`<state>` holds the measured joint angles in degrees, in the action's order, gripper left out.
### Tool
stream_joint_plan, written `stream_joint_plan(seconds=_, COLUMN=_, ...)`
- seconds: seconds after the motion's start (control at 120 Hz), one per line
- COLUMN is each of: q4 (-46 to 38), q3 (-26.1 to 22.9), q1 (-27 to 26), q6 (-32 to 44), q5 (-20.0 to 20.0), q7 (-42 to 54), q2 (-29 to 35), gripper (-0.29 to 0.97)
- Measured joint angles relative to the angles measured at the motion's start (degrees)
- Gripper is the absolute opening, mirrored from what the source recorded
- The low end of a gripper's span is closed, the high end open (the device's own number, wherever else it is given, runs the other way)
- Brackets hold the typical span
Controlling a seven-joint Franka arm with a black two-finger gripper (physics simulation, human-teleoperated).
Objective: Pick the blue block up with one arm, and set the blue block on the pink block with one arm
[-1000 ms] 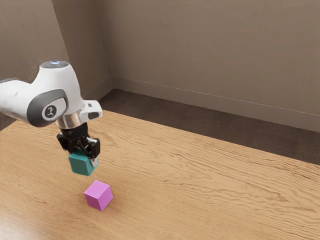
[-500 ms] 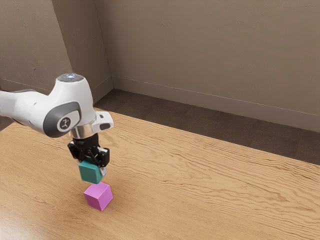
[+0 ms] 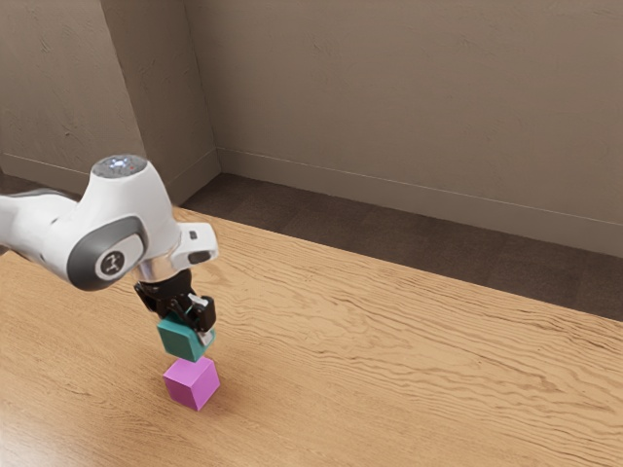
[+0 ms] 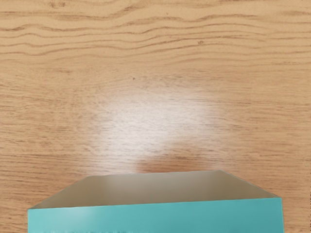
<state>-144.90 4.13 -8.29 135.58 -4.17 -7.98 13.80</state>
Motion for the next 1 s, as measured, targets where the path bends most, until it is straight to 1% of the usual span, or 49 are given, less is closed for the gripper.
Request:
stream_joint_plan(seconds=0.367, q4=-3.93, q3=0.35, q1=-0.03, q6=2.7, q5=-0.05, q7=2.55, q2=3.1, gripper=0.35)
stream_joint_plan(seconds=0.467, q4=-4.07, q3=0.38, q1=0.01, q6=2.93, q5=-0.05, q7=3.03, q2=3.13, gripper=0.35)
stream_joint_plan(seconds=0.625, q4=-4.1, q3=1.88, q1=0.05, q6=3.22, q5=-0.06, q7=3.72, q2=2.74, gripper=0.35)
stream_joint_plan(seconds=1.0, q4=-4.11, q3=2.02, q1=0.0, q6=3.17, q5=0.0, q7=4.9, q2=2.63, gripper=0.35)
